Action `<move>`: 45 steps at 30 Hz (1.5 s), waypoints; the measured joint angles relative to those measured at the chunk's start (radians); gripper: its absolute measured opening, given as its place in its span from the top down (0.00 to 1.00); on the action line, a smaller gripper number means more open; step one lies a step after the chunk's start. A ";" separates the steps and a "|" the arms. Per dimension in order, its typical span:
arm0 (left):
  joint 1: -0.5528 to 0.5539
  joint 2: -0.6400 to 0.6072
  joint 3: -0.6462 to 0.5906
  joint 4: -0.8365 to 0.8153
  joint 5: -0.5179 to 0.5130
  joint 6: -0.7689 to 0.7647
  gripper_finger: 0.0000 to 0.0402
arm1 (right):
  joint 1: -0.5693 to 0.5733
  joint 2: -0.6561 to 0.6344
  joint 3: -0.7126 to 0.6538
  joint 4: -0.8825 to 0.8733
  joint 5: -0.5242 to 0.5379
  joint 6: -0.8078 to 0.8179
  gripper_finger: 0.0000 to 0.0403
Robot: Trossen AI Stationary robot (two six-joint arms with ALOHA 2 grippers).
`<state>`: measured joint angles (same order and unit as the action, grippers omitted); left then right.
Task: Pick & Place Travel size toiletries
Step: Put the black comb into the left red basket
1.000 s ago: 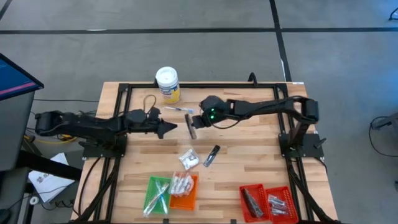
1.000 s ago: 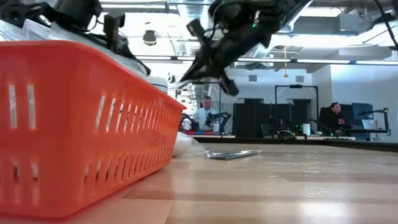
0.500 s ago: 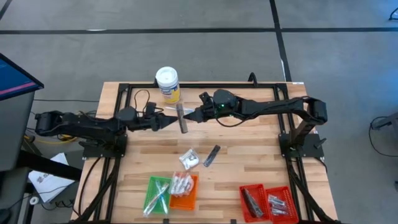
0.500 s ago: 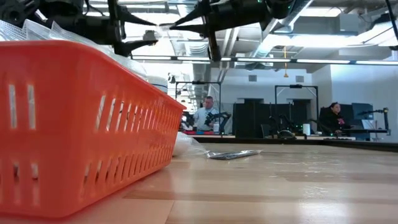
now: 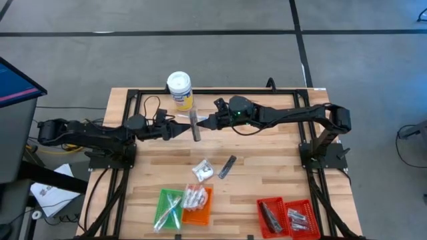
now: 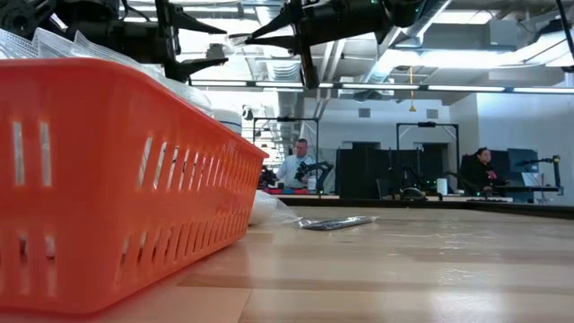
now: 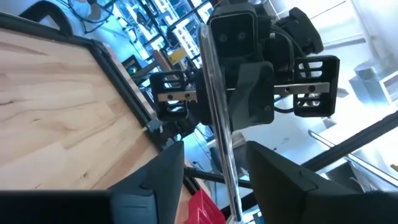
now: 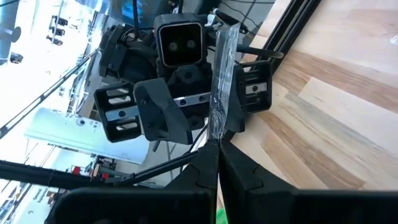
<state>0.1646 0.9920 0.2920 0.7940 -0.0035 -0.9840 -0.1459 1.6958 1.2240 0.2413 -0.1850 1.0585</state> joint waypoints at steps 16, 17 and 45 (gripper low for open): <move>0.072 0.057 0.000 0.057 0.022 -0.006 0.57 | -0.001 0.012 0.000 0.002 0.038 0.019 1.00; 0.073 0.070 0.000 0.070 0.032 -0.015 0.57 | -0.001 0.012 0.000 0.001 0.038 0.019 1.00; 0.066 0.170 0.068 0.129 0.185 -0.023 0.99 | -0.012 0.010 0.000 0.001 0.064 0.012 0.88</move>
<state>0.2304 1.1621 0.3595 0.9234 0.1818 -1.0069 -0.1575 1.7061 1.2240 0.2420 -0.1208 1.0709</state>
